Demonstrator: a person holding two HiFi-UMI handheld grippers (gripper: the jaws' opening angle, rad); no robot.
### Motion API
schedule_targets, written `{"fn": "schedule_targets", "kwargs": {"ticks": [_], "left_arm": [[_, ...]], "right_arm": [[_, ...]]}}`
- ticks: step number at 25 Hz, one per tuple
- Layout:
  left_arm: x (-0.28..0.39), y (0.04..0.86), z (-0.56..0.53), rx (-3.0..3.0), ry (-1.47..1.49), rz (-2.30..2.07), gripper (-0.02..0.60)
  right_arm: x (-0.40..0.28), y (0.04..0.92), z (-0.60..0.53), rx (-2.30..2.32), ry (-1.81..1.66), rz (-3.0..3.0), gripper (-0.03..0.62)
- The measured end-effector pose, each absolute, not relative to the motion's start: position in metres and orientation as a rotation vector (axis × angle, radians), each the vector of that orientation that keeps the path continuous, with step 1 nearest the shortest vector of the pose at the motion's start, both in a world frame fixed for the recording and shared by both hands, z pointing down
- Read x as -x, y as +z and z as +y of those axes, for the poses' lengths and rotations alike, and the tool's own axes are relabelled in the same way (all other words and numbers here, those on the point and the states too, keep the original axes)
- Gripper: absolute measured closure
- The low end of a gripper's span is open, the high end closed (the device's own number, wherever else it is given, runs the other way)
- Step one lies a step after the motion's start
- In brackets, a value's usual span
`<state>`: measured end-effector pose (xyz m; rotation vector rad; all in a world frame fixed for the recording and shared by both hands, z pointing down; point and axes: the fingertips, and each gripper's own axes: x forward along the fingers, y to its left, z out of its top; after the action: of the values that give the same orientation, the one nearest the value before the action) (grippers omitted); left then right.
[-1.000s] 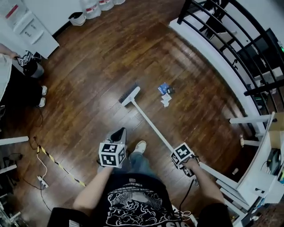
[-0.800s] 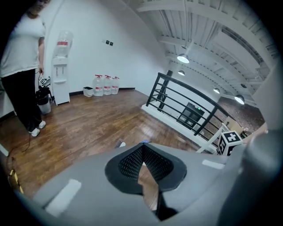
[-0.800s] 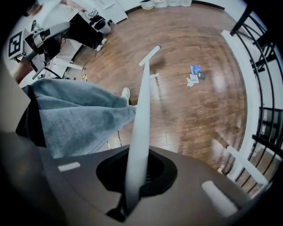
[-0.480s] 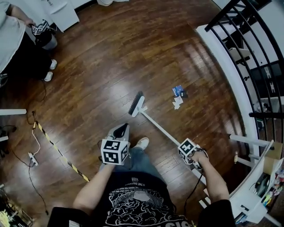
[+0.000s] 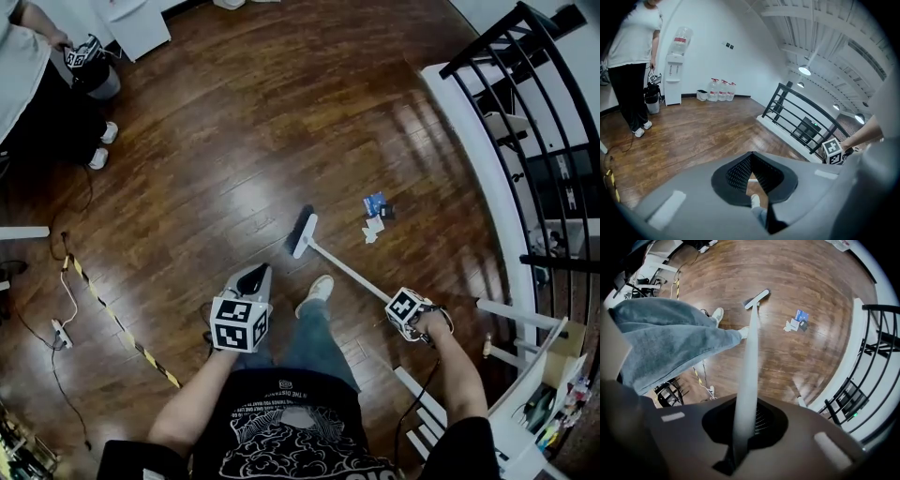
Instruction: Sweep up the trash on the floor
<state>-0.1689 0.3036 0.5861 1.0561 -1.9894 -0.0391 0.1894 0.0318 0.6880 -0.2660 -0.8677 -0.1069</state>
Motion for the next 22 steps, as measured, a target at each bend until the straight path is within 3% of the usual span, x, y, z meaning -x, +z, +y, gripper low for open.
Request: {"fn": "schedule_targets", "kwargs": {"ticks": [13,22], "left_arm": [[0.148,0.577,0.136,-1.070,-0.067,-2.025,0.577],[0.141,0.577,0.078,-1.094,-0.055,-2.024,0.577]], "right_arm": [[-0.162,0.677,-0.178,0.321,-0.372,-0.820,0.594],[-0.169,0.660,-0.276,0.212,-0.468,-0.750,0.594]]}}
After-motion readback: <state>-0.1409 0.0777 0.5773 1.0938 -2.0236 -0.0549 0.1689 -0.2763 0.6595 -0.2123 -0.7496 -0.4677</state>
